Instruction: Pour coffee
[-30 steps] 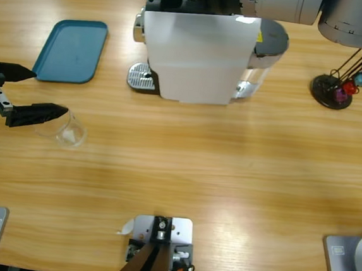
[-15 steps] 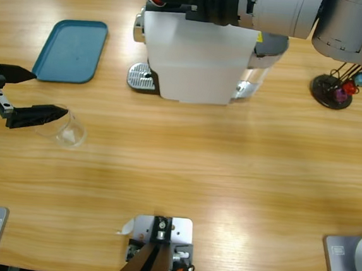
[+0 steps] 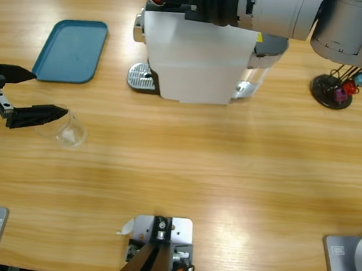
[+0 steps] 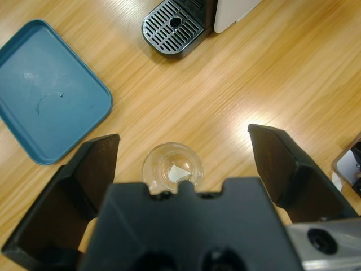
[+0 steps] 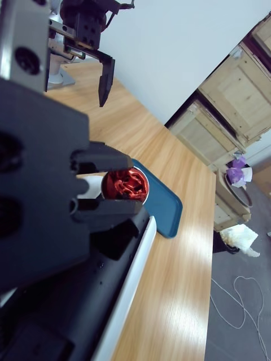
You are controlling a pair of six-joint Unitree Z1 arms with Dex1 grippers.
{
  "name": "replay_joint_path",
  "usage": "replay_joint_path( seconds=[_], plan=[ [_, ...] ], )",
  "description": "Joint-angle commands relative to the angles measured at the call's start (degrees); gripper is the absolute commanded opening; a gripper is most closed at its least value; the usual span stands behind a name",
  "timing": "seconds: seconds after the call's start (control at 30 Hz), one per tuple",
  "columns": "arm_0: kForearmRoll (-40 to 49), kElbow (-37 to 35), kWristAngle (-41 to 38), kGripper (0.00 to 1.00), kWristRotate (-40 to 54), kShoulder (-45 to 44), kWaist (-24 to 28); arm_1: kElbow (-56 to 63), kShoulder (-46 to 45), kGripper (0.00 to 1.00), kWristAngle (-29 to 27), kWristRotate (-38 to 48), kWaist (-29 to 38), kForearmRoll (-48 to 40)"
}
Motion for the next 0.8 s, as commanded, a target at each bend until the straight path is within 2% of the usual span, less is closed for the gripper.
replay_joint_path(
  seconds=[0.03,0.37,0.43,0.57,0.63,0.7,0.73,0.8],
  plan=[
    [-0.7,2.1,0.2,0.996,-0.4,-0.7,0.1,3.4,4.0,0.0,-1.2,0.7,0.5,0.1],
    [-0.7,2.1,0.2,0.991,-0.4,-0.7,0.1,4.7,4.0,0.0,-2.3,1.0,0.6,0.1],
    [-0.7,2.1,0.2,0.991,-0.4,-0.7,0.1,4.8,4.0,0.039,-2.3,1.0,0.5,0.2],
    [-0.7,2.1,0.2,0.991,-0.4,-0.6,0.1,4.9,3.9,0.051,-2.3,1.0,0.6,0.2],
    [-0.7,2.0,0.1,0.992,-0.4,-0.5,0.1,5.0,3.7,0.285,-2.4,1.0,0.5,0.2],
    [-0.7,2.0,0.1,0.991,-0.4,-0.4,0.1,5.1,3.6,0.317,-2.5,1.0,0.5,0.2],
    [-0.7,1.9,0.1,0.991,-0.4,-0.4,0.1,5.1,3.6,0.406,-2.6,1.0,0.6,0.2],
    [-0.7,2.0,0.1,0.991,-0.4,-0.4,0.1,5.1,3.5,0.494,-2.9,1.0,0.6,0.2]
  ],
)
